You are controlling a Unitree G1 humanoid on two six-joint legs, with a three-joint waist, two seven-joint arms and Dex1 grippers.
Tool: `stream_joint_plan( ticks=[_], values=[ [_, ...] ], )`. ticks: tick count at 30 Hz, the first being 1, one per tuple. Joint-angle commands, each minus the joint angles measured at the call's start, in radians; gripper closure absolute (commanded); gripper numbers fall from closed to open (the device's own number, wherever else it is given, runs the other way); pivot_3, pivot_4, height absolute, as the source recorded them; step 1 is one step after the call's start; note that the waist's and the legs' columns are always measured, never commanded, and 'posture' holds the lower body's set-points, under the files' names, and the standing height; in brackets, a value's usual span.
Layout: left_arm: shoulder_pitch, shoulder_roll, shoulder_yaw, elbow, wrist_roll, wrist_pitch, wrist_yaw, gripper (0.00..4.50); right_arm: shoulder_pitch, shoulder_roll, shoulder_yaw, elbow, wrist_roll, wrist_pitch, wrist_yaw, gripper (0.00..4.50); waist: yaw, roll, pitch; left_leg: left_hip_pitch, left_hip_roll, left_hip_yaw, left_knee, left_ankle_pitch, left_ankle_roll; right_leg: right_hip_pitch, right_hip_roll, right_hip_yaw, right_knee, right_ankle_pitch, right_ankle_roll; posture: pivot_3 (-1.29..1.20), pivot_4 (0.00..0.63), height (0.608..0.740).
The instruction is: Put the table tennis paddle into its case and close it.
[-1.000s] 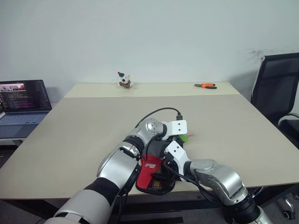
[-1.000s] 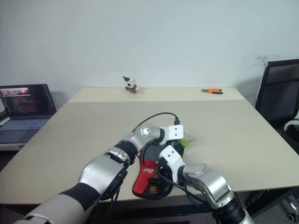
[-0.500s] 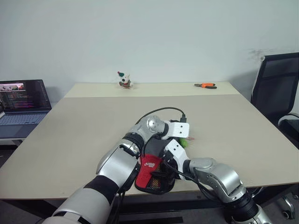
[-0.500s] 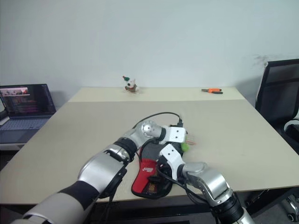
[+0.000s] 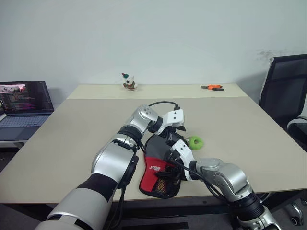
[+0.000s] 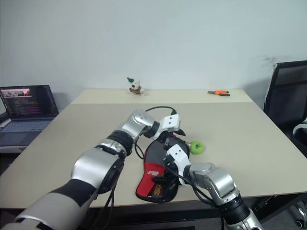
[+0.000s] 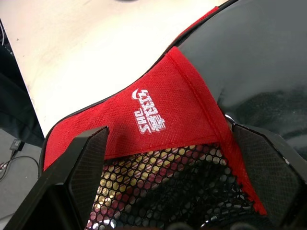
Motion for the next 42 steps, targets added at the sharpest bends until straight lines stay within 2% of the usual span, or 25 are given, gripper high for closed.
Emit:
stream_joint_plan(
  ticks=[1,6,10,16,20,23,27,32,37,42],
  values=[
    [-0.026,-0.012,0.038,-0.038,-0.033,-0.025,0.09,0.04,-0.02,0.001,-0.014,0.006,0.0,-0.002,-0.008,0.0,0.0,0.0,0.0,0.0,0.0,0.0,0.0,0.0,0.0,0.0,0.0,0.0,0.0,0.0,0.0,0.0,0.15,0.74],
    [-0.027,0.012,0.071,-0.046,-0.067,-0.028,0.043,0.04,-0.032,-0.001,-0.042,0.008,0.006,-0.007,-0.01,0.0,-0.001,0.0,0.001,0.0,0.0,0.0,0.0,0.0,0.0,0.0,0.0,0.0,0.0,0.0,0.0,0.0,0.15,0.74],
    [0.005,0.115,0.101,-0.054,-0.1,0.008,-0.041,0.04,-0.027,-0.019,-0.095,-0.02,0.047,0.002,0.016,0.0,-0.006,0.001,0.003,0.0,0.0,0.0,-0.001,0.0,0.0,-0.001,0.0,0.0,0.0,0.0,0.0,0.0,0.15,0.74],
    [0.096,0.234,0.034,-0.094,-0.07,-0.052,-0.224,0.04,-0.03,-0.01,-0.119,-0.022,0.071,0.015,0.008,0.0,-0.001,0.001,0.003,-0.001,0.0,0.0,-0.004,0.0,0.0,-0.003,0.0,0.0,-0.001,-0.001,-0.002,0.0,0.15,0.74],
    [0.136,0.281,0.088,-0.131,-0.132,-0.046,-0.201,0.04,-0.047,-0.007,-0.145,-0.022,0.079,0.009,0.006,0.0,0.004,0.002,0.003,-0.02,0.001,-0.003,0.0,0.0,0.0,-0.02,0.0,-0.001,0.002,0.002,-0.007,0.0,0.15,0.74],
    [0.163,0.3,0.159,-0.175,-0.218,0.019,-0.192,0.04,-0.066,-0.013,-0.188,-0.028,0.1,0.003,0.008,0.0,0.007,0.002,0.003,-0.022,0.001,-0.004,0.0,0.0,0.0,-0.021,-0.002,-0.002,0.001,0.002,-0.007,0.0,0.15,0.74],
    [0.266,0.343,0.243,-0.303,-0.326,0.138,-0.175,0.04,-0.082,-0.03,-0.29,-0.037,0.154,0.024,0.004,0.0,0.006,0.002,0.003,-0.021,0.001,-0.004,0.0,0.0,0.0,-0.02,-0.005,-0.002,0.002,0.001,-0.006,0.0,0.15,0.74],
    [0.468,0.386,0.285,-0.592,-0.423,0.306,-0.139,0.04,-0.061,-0.079,-0.398,-0.033,0.197,0.073,-0.02,0.0,0.004,0.002,0.003,-0.02,0.002,-0.006,-0.001,0.0,0.0,-0.02,-0.005,-0.001,0.002,0.001,-0.006,0.0,0.15,0.74],
    [0.622,0.403,0.304,-0.853,-0.495,0.454,-0.061,0.04,-0.023,-0.104,-0.401,-0.029,0.206,0.12,-0.038,0.0,0.007,0.002,0.003,-0.02,0.002,-0.007,0.0,0.0,0.0,-0.019,-0.007,0.001,0.002,0.002,-0.006,0.0,0.15,0.74],
    [0.725,0.417,0.308,-1.014,-0.545,0.548,0.009,0.04,-0.013,-0.056,-0.373,0.048,0.186,0.117,-0.076,0.0,0.004,0.002,0.003,-0.016,0.002,-0.006,0.0,0.0,0.0,-0.015,-0.007,0.001,0.002,0.001,-0.006,0.0,0.15,0.74]
  ],
)
